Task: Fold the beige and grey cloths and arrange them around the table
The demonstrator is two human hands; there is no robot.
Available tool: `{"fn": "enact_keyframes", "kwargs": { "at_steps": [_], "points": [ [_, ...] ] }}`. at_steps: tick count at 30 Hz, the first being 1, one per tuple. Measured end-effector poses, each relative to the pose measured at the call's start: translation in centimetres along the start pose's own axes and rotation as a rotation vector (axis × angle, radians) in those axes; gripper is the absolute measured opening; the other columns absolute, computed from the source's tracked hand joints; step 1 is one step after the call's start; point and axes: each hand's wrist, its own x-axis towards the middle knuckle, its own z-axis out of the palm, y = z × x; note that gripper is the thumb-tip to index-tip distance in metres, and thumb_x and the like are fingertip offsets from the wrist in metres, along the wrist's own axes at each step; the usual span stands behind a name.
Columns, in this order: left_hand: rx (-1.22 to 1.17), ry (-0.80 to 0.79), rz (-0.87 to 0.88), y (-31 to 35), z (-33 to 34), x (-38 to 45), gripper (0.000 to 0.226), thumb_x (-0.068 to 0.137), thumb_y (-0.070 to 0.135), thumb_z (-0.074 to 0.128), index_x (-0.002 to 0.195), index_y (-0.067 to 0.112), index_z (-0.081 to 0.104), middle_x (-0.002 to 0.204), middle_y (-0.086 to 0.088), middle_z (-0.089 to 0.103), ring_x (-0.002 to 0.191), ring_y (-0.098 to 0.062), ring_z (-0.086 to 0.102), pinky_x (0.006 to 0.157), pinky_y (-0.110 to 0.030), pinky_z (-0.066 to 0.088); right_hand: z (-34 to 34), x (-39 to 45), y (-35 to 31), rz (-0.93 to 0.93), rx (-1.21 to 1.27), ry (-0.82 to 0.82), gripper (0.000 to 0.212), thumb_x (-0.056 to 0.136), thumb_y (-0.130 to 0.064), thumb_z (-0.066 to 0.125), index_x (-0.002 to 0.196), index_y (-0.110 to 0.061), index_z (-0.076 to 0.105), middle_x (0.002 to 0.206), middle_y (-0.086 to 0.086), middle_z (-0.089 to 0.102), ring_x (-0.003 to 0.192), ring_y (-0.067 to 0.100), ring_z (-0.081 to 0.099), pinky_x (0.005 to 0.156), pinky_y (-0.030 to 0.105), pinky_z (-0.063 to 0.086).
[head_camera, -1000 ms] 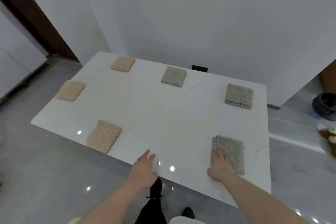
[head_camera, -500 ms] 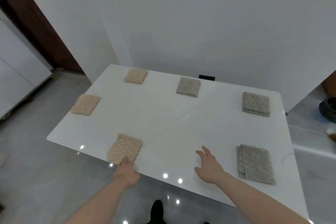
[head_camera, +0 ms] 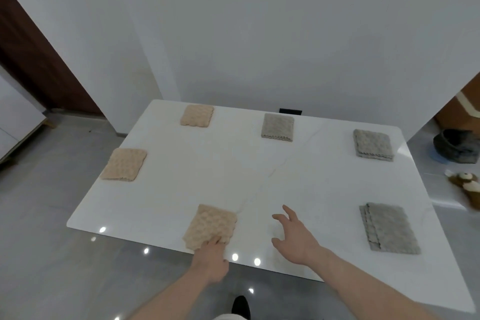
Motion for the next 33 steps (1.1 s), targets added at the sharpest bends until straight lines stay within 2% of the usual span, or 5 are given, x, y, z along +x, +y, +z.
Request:
{"fn": "enact_keyframes", "kwargs": {
  "at_steps": [11, 17, 22, 27, 33],
  "points": [
    [-0.007, -0.029, 0.145, -1.3, -1.0, 0.1, 0.066, 0.096, 0.022, 0.043, 0.16, 0.024, 0.025, 0.17, 0.006, 0.007, 0.151, -0.028, 0.02, 0.122, -0.036, 0.024, -1.4, -0.9, -2.6, -0.005, 0.002, 0.077, 0.062, 0.092, -0.036, 0.057, 0.15, -0.03, 0.034, 0.166, -0.006, 0.001, 0.13, 0.022, 0.049, 0.105, 0.031, 0.041],
    [0.041, -0.125, 0.121, -1.5, -1.0, 0.6, 0.055, 0.091, 0.021, 0.047, 0.146, 0.02, 0.045, 0.168, 0.008, 0.006, 0.143, -0.028, 0.027, 0.117, -0.036, 0.03, -1.7, -1.0, -3.4, 0.013, 0.025, 0.094, 0.062, 0.093, -0.037, 0.058, 0.15, -0.03, 0.035, 0.166, -0.007, 0.0, 0.123, 0.02, 0.055, 0.102, 0.029, 0.042],
    [0.034, -0.166, 0.154, -0.7, -1.2, 0.4, 0.075, 0.086, 0.013, 0.044, 0.158, 0.016, 0.023, 0.165, 0.007, 0.016, 0.14, -0.028, 0.032, 0.118, -0.037, 0.03, -2.6, -1.3, -4.2, 0.029, 0.06, 0.099, 0.06, 0.093, -0.036, 0.059, 0.149, -0.029, 0.037, 0.166, -0.008, 0.0, 0.093, 0.011, 0.058, 0.093, 0.026, 0.042],
    [0.054, -0.192, 0.179, -1.0, -1.3, 0.6, 0.079, 0.088, 0.012, 0.042, 0.161, 0.015, 0.012, 0.168, 0.007, 0.01, 0.146, -0.027, 0.025, 0.121, -0.037, 0.025, -3.3, -1.6, -4.3, 0.037, 0.067, 0.109, 0.06, 0.093, -0.037, 0.059, 0.149, -0.029, 0.037, 0.166, -0.009, 0.0, 0.088, 0.009, 0.059, 0.088, 0.025, 0.043],
    [-0.104, -0.083, 0.234, -0.1, -2.6, -0.3, 0.066, 0.086, 0.013, 0.047, 0.151, 0.022, 0.037, 0.165, 0.008, 0.015, 0.147, -0.023, 0.025, 0.12, -0.036, 0.028, -4.2, -2.7, -4.8, -0.004, 0.144, 0.137, 0.059, 0.093, -0.038, 0.06, 0.147, -0.033, 0.038, 0.165, -0.013, 0.001, 0.096, 0.009, 0.064, 0.093, 0.027, 0.045]
  ]
}}
